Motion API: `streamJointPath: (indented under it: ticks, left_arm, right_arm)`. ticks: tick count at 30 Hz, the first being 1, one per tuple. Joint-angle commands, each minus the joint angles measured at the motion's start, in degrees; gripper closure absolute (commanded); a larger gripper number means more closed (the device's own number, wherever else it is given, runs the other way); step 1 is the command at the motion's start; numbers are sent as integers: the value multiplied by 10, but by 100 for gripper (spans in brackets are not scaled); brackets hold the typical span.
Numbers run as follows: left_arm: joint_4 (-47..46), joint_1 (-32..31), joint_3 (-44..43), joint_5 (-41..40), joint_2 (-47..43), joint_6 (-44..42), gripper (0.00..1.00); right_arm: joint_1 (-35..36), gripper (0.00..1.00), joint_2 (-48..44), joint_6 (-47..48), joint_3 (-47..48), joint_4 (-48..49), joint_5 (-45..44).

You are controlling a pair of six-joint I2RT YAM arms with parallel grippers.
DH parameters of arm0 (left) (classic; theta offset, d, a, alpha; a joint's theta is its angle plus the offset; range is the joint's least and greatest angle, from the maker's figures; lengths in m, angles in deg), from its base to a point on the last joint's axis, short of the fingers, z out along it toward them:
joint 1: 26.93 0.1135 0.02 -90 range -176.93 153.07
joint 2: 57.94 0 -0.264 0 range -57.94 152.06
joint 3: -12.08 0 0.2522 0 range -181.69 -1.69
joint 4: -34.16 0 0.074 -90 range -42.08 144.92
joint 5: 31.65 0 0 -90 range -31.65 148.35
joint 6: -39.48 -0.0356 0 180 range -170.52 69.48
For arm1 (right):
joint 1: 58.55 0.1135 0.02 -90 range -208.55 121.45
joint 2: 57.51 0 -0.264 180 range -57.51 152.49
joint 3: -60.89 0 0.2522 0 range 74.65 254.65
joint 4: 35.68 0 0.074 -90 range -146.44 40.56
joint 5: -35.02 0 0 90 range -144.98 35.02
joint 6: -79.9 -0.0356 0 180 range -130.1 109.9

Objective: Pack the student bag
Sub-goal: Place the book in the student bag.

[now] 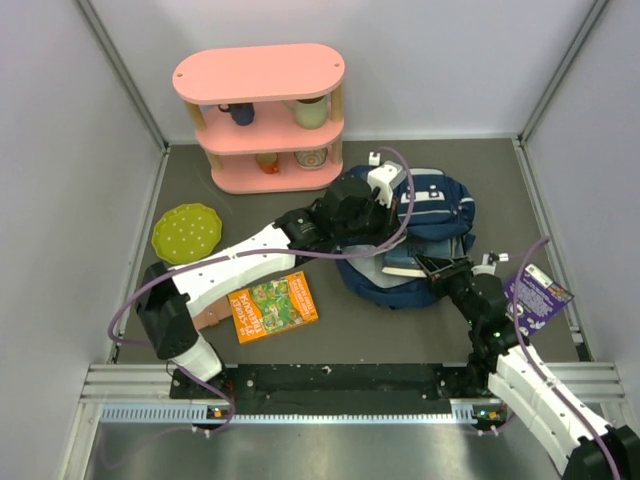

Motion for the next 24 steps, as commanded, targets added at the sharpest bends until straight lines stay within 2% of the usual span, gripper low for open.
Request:
streamJointPath:
  ticks: [1, 7, 16, 19, 21, 24]
  left_arm:
    - [-75, -13, -56, 32, -34, 10, 100]
    - [-75, -23, -53, 50, -30, 6, 100]
    - [-97, -24, -42, 84, -21, 15, 100]
    - [-106, -24, -33, 83, -20, 18, 100]
    - [-112, -24, -27, 74, -22, 17, 100]
    - [-108, -23, -18, 50, -21, 18, 100]
  right_arm:
    - [-6, 100, 47, -16, 31, 217, -46]
    - [-6, 100, 210, -45, 55, 362, -43]
    - [-6, 100, 407, -10, 133, 439, -42]
    - [-6, 100, 485, -11, 146, 497, -36]
    - [-7, 93, 526, -7, 149, 550, -33]
    - [-7, 75, 582, -10, 145, 585, -11]
